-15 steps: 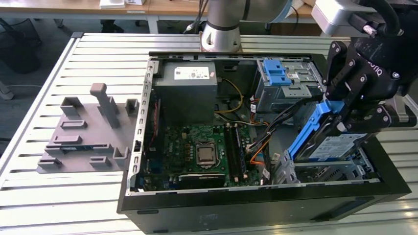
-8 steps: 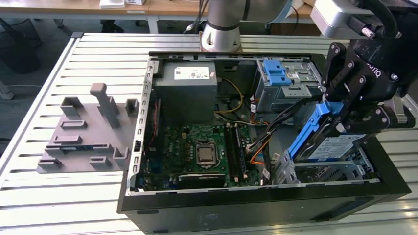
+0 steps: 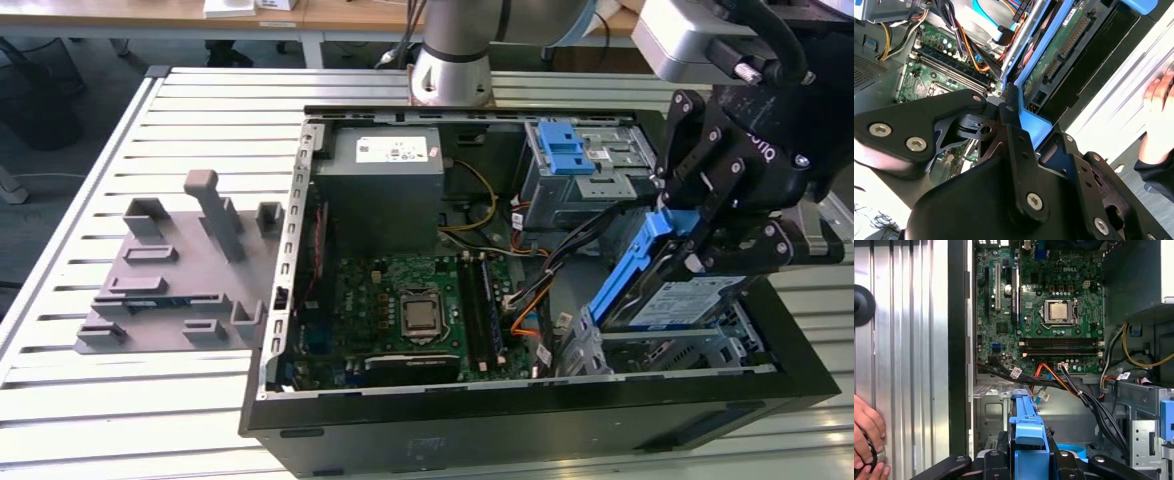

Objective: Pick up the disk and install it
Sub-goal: 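Insert the disk into the insertion slot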

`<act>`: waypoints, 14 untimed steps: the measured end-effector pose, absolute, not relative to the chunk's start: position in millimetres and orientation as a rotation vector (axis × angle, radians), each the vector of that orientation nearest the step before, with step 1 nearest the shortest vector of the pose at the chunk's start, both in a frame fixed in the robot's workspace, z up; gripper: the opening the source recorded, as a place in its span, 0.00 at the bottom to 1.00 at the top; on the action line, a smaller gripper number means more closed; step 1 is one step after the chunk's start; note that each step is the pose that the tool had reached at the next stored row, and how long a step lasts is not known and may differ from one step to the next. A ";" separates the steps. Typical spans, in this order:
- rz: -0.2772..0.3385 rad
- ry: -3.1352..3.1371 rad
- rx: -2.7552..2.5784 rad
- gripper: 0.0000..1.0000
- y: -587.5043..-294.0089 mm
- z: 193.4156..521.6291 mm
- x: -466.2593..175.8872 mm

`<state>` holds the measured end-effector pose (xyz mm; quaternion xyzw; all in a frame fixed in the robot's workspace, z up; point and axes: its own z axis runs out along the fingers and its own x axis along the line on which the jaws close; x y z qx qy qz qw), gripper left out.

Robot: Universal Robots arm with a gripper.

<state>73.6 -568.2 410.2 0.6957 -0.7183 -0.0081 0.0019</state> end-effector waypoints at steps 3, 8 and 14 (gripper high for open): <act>-0.025 -2.254 2.183 0.36 -568.2 409.2 73.5; -0.025 -2.254 2.183 0.36 -568.2 407.6 73.6; -0.026 -2.254 2.183 0.36 -568.2 405.7 73.5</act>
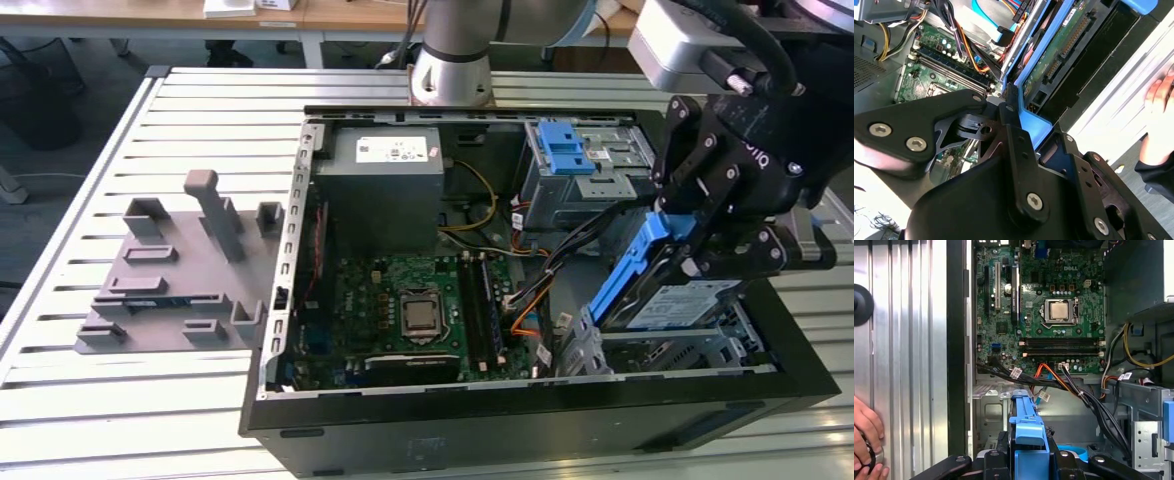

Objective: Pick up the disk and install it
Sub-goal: 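Insert the disk into the insertion slot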

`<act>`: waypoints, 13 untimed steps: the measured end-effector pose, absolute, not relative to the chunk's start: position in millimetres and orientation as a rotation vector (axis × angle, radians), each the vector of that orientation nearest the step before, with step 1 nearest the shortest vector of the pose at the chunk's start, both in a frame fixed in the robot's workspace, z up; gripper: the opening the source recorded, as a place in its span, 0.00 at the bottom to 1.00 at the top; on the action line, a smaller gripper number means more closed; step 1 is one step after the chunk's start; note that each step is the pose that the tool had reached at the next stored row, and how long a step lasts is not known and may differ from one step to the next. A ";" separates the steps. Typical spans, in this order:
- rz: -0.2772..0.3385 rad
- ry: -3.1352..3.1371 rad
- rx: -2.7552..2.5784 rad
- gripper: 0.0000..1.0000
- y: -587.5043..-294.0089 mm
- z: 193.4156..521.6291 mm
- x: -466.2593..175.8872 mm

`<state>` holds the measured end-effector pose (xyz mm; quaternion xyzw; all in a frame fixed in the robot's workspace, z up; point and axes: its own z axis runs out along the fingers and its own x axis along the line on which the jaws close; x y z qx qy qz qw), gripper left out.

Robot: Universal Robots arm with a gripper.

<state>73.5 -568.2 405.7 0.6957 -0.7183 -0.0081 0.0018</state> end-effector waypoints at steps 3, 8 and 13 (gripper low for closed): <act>-0.025 -2.254 2.183 0.36 -568.2 404.7 73.6; -0.025 -2.254 2.183 0.36 -568.2 402.5 73.6; -0.025 -2.254 2.183 0.36 -568.2 400.5 73.5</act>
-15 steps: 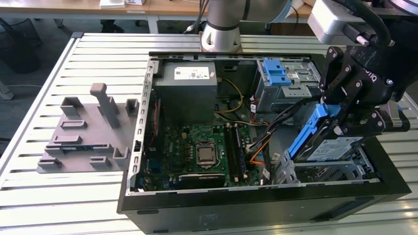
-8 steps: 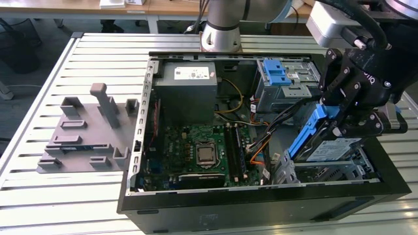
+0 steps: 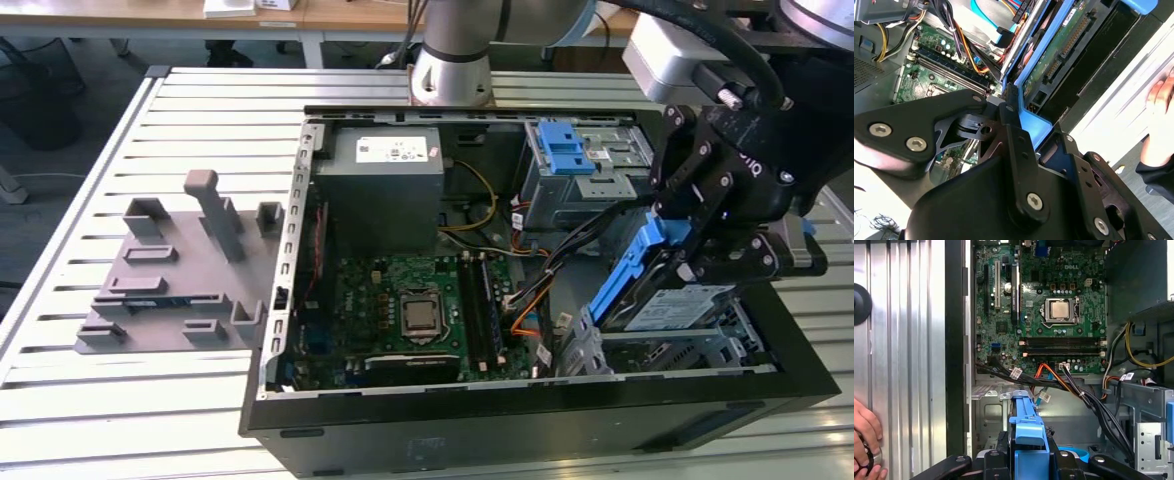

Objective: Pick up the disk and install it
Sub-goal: 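Insert the disk into the insertion slot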

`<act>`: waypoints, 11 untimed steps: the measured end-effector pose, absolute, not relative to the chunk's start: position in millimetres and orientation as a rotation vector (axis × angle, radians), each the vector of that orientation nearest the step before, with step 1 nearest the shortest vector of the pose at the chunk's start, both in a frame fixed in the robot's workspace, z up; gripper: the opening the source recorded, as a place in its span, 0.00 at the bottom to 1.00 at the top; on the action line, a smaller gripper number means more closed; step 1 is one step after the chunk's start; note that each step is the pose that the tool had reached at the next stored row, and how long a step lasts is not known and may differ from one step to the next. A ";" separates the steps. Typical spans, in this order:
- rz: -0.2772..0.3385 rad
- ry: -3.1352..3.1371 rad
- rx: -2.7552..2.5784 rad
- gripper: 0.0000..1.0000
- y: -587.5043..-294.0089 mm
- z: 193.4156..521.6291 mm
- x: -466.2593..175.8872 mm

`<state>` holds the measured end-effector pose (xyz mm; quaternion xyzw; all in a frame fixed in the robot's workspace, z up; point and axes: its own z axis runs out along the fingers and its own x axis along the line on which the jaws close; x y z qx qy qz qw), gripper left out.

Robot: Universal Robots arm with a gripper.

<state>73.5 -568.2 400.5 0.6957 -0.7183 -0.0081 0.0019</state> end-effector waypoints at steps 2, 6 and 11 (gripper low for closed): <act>-0.026 -2.254 2.183 0.36 -568.2 399.7 73.6; -0.025 -2.254 2.183 0.36 -568.2 398.2 73.5; -0.025 -2.254 2.183 0.36 -568.2 397.3 73.5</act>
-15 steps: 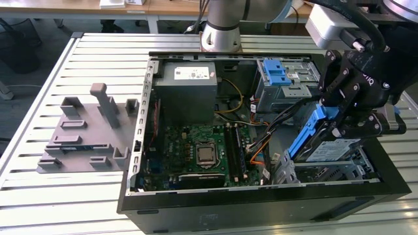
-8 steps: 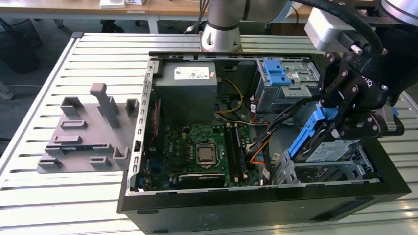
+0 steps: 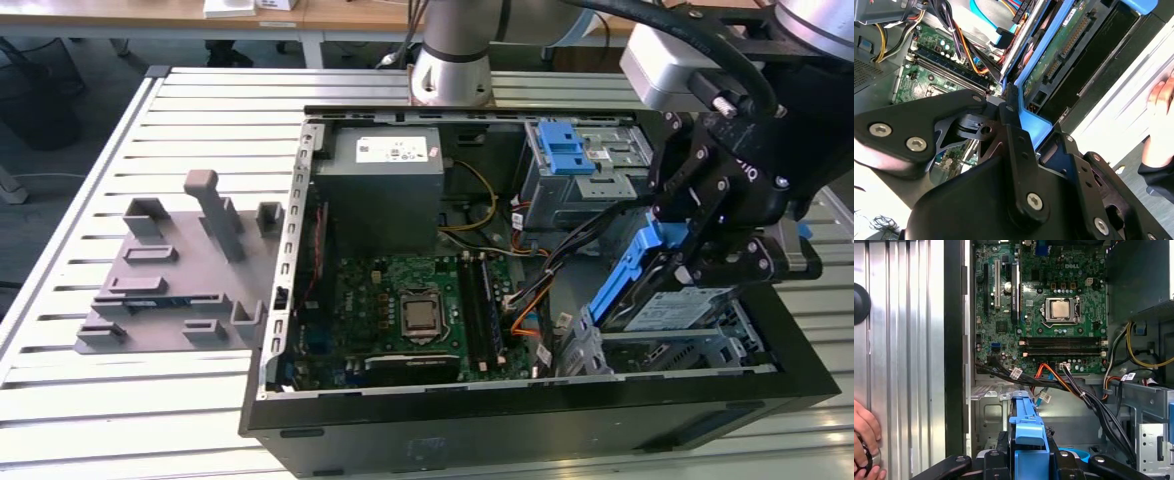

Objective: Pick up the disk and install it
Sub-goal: 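Insert the disk into the insertion slot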

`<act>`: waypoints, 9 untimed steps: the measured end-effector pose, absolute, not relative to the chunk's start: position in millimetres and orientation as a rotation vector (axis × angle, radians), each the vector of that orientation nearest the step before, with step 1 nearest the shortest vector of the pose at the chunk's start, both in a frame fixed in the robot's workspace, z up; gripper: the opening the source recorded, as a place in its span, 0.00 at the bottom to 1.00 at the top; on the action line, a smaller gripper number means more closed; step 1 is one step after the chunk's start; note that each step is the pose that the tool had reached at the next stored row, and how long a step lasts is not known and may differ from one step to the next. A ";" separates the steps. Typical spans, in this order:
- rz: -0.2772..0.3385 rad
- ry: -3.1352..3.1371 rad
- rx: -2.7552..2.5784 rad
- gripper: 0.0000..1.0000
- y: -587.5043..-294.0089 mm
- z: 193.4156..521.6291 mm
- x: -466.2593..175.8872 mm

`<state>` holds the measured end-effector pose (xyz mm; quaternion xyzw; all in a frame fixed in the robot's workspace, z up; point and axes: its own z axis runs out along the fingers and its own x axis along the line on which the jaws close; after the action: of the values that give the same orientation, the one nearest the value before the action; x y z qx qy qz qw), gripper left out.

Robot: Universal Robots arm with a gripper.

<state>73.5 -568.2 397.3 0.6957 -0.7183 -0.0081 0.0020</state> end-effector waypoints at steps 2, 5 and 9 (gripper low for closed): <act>-0.025 -2.254 2.183 0.36 -568.2 397.2 73.6; -0.025 -2.254 2.183 0.36 -568.2 396.7 73.5; -0.025 -2.254 2.183 0.36 -568.2 396.6 73.6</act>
<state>73.6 -568.2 396.6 0.6957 -0.7183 -0.0081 0.0019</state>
